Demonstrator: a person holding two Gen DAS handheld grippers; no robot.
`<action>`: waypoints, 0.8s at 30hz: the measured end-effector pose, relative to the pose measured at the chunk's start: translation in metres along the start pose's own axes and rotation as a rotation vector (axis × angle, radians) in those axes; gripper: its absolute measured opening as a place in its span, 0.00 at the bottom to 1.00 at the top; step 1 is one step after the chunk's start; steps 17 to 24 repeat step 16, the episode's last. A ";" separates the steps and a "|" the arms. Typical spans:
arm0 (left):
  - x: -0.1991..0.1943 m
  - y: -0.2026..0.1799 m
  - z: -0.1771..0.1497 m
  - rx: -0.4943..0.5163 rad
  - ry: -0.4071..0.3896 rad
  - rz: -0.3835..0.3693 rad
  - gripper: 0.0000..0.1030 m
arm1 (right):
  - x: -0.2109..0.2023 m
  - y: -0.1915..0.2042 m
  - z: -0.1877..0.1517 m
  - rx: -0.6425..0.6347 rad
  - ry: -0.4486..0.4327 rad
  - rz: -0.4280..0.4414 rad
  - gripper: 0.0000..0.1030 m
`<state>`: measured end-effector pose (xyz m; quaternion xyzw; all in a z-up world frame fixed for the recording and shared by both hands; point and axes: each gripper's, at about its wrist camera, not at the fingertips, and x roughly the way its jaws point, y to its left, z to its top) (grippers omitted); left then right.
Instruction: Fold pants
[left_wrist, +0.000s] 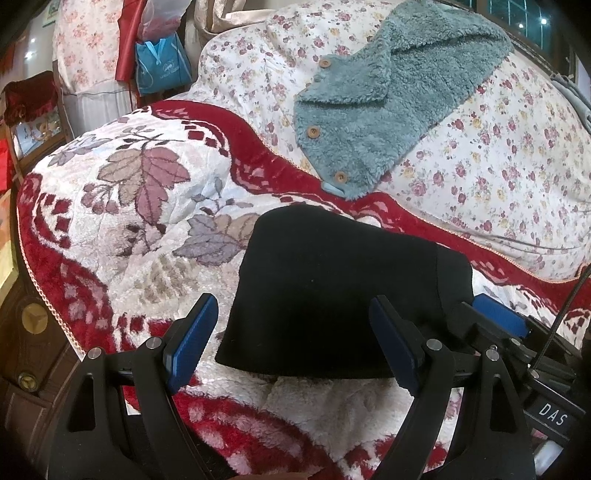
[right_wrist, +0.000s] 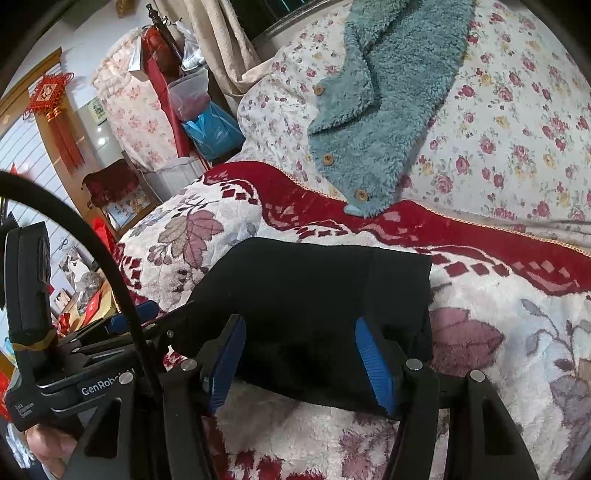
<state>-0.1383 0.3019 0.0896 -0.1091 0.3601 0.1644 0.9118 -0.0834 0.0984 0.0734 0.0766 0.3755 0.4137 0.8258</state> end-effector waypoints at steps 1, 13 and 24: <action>0.000 0.000 0.000 0.000 0.000 0.001 0.82 | 0.000 0.000 0.000 0.000 -0.001 0.001 0.58; -0.001 -0.003 0.001 0.019 -0.032 0.018 0.82 | 0.000 -0.002 -0.001 0.002 0.001 0.002 0.58; -0.003 -0.010 0.002 0.039 -0.036 0.015 0.82 | -0.002 -0.004 -0.001 0.006 -0.006 0.004 0.58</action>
